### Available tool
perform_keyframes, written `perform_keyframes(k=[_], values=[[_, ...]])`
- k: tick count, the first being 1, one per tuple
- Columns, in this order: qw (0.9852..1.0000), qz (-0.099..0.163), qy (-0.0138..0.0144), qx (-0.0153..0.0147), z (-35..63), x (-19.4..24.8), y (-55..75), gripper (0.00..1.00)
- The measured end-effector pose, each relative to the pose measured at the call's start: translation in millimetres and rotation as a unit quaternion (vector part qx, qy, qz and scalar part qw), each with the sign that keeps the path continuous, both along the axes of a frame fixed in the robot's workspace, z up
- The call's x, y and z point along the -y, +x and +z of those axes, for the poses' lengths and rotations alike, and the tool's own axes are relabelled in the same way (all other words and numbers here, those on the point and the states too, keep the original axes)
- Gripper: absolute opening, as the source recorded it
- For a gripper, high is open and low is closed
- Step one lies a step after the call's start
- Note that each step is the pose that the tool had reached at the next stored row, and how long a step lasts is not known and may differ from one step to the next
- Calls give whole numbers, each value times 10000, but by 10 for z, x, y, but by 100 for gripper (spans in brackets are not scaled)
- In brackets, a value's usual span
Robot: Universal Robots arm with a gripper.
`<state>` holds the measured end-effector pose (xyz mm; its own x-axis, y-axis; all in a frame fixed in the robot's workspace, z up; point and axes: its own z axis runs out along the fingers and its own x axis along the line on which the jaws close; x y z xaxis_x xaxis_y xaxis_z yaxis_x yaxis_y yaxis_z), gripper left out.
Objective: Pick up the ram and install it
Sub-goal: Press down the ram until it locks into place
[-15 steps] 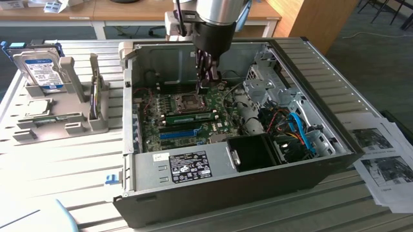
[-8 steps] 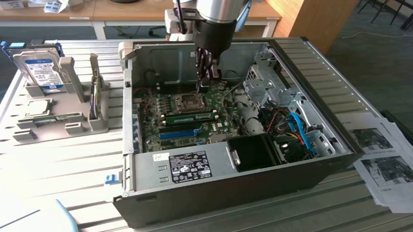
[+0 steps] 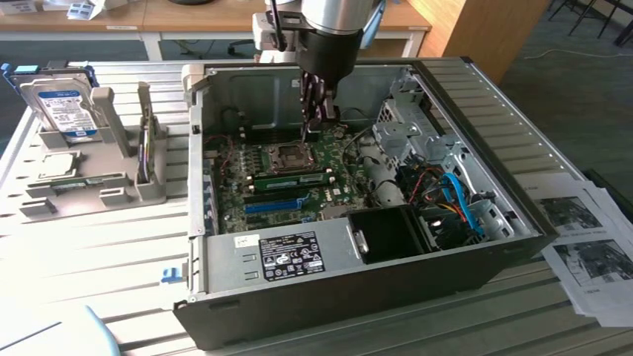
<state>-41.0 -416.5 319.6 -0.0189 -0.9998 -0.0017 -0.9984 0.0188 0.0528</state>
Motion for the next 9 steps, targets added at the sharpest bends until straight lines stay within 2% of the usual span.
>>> perform_keyframes(k=[7, 8, 9], values=[[10000, 0, 0, 0, 0, 0, 0, 18], [10000, 0, 0, 0, 0, 0, 0, 17], [10000, 0, 0, 0, 0, 0, 0, 11]])
